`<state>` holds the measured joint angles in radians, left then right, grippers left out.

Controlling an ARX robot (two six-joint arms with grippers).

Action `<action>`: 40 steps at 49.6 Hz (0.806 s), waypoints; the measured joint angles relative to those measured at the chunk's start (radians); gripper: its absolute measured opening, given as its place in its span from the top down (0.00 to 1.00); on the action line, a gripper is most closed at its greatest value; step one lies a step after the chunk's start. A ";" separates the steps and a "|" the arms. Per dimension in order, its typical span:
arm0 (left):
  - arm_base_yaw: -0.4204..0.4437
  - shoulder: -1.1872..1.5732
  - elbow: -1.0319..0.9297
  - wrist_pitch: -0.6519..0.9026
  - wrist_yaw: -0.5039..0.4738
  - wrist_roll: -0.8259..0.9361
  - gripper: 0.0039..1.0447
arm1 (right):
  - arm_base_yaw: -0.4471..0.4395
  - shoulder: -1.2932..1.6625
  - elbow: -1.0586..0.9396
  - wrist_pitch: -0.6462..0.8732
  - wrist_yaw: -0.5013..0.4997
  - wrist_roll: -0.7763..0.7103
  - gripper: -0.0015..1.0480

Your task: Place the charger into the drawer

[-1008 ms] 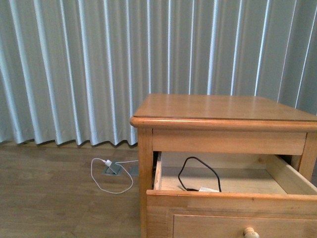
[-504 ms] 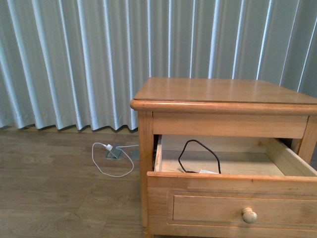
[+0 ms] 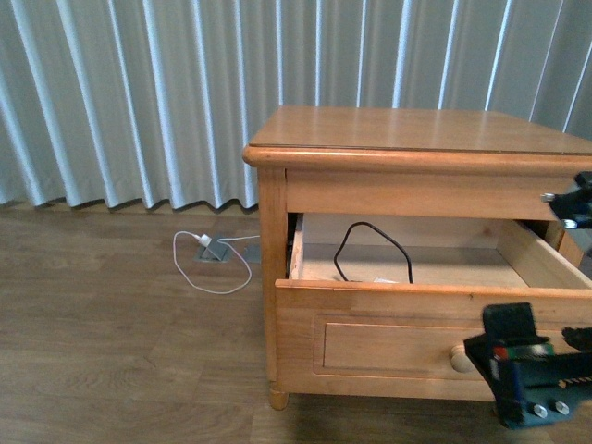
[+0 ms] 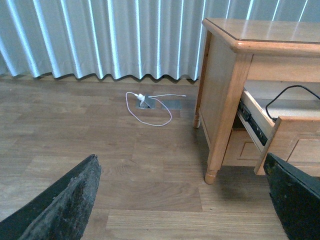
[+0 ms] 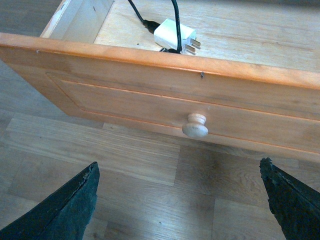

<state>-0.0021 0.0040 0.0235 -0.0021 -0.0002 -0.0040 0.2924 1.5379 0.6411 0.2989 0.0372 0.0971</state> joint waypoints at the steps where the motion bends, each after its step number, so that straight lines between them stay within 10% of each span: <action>1: 0.000 0.000 0.000 0.000 0.000 0.000 0.06 | 0.003 0.020 0.014 0.006 0.008 0.001 0.08; 40: 0.000 0.000 0.000 0.000 0.000 0.000 0.06 | -0.034 0.483 0.433 0.163 0.182 0.049 0.08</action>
<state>-0.0021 0.0036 0.0235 -0.0021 -0.0002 -0.0040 0.2581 2.0205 1.0737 0.4622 0.2188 0.1463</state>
